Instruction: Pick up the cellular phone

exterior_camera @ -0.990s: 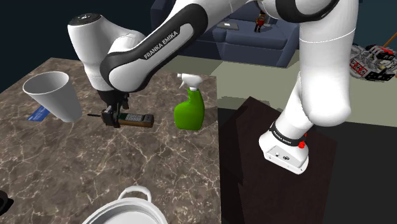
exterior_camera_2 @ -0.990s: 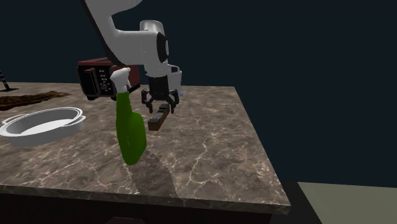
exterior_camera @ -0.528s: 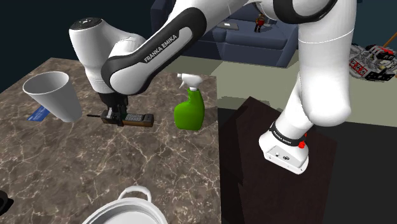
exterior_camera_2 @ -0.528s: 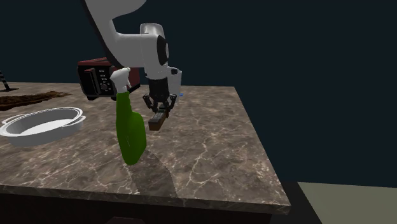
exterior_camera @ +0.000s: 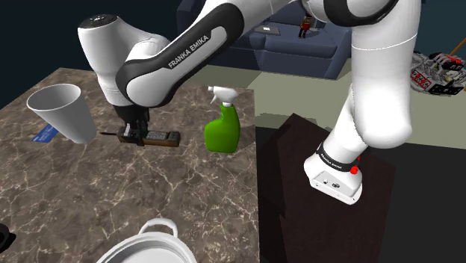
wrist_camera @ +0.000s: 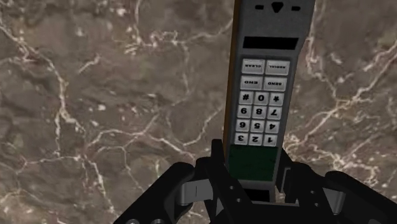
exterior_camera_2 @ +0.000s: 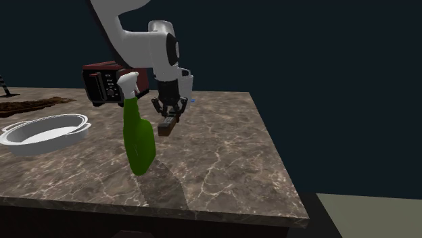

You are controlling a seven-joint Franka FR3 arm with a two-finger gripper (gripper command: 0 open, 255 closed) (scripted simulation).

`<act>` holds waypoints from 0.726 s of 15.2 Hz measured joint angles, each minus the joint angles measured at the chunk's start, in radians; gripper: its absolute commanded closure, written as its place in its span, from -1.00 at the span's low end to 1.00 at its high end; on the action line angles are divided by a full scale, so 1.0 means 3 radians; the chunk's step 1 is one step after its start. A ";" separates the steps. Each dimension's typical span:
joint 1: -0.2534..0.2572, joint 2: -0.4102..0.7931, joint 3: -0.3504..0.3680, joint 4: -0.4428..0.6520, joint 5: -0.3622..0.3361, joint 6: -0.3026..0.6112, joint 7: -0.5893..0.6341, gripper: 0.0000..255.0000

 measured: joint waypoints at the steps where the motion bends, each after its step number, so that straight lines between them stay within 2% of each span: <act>1: 0.0001 -0.0011 0.0004 0.0024 0.0006 -0.0034 -0.0003 1.00; 11: -0.0034 -0.0241 0.0053 0.0148 0.0099 -0.0377 -0.0064 1.00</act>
